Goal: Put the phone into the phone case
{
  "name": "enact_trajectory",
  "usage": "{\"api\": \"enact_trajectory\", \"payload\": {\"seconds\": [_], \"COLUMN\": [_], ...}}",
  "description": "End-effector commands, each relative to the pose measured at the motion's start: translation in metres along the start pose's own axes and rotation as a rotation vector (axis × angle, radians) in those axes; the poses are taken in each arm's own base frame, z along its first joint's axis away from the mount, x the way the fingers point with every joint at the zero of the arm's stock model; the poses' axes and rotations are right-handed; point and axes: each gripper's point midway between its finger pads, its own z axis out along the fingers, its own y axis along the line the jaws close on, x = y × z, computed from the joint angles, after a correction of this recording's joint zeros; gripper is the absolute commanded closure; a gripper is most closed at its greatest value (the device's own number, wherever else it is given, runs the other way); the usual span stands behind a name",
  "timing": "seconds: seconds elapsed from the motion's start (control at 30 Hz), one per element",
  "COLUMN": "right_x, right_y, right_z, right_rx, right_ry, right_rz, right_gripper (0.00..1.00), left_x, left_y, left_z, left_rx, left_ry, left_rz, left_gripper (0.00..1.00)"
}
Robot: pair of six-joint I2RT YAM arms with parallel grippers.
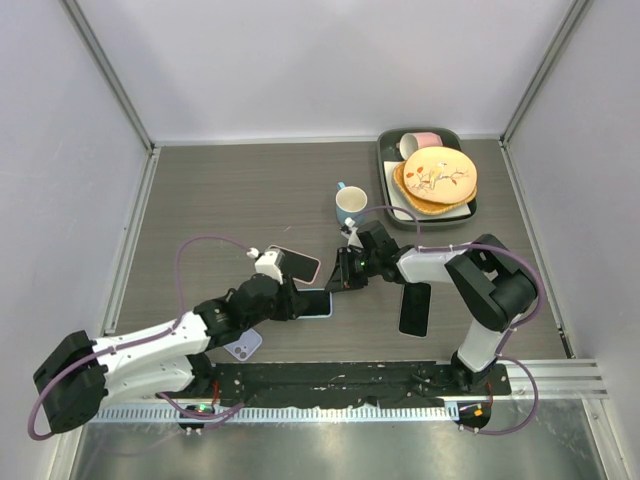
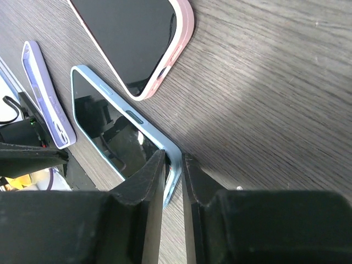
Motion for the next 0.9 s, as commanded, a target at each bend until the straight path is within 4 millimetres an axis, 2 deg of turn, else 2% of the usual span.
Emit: {"api": "enact_trajectory", "payload": {"seconds": [0.0,0.13,0.23,0.27,0.37,0.47,0.57,0.7,0.73,0.8,0.83,0.87], "right_x": [0.024,0.035,0.045,0.048,0.054,0.046,0.029,0.001,-0.009,-0.019,-0.029,-0.032], "right_y": [-0.034,-0.04,-0.048,-0.057,-0.059,-0.058,-0.041,0.003,0.019,0.037,0.053,0.058], "right_z": [0.006,0.008,0.008,0.005,0.004,0.001,-0.004,-0.017,-0.026,-0.036,-0.047,-0.053], "right_rx": [0.129,0.173,0.269,0.336,0.406,0.444,0.408,0.28,0.236,0.183,0.141,0.127], "right_ry": [0.064,0.089,0.111,0.113,0.129,0.098,0.037,-0.076,-0.124,-0.182,-0.236,-0.259], "right_rz": [0.004,-0.021,-0.078,-0.095,-0.163,-0.197,-0.217,-0.229,-0.24,-0.256,-0.276,-0.281], "right_gripper": [0.79,0.81,0.81,0.82,0.82,0.82,0.8,0.76,0.74,0.72,0.69,0.67], "left_x": [-0.015,-0.016,-0.017,-0.017,-0.021,-0.024,-0.028,-0.038,-0.039,-0.044,-0.046,-0.048], "left_y": [-0.011,-0.011,-0.012,-0.012,-0.014,-0.016,-0.018,-0.022,-0.023,-0.028,-0.03,-0.03], "left_z": [0.001,0.002,0.003,0.003,0.002,0.001,-0.001,-0.005,-0.006,-0.011,-0.014,-0.017], "left_rx": [0.019,0.012,0.011,0.009,0.011,0.012,0.007,0.01,0.01,0.028,0.038,0.044], "left_ry": [-0.041,-0.039,-0.038,-0.038,-0.045,-0.05,-0.057,-0.074,-0.075,-0.079,-0.087,-0.094], "left_rz": [-0.017,-0.011,-0.008,-0.006,-0.003,0.004,0.02,0.046,0.055,0.071,0.088,0.094], "left_gripper": [0.6,0.6,0.61,0.61,0.61,0.61,0.6,0.56,0.55,0.52,0.51,0.49]}}
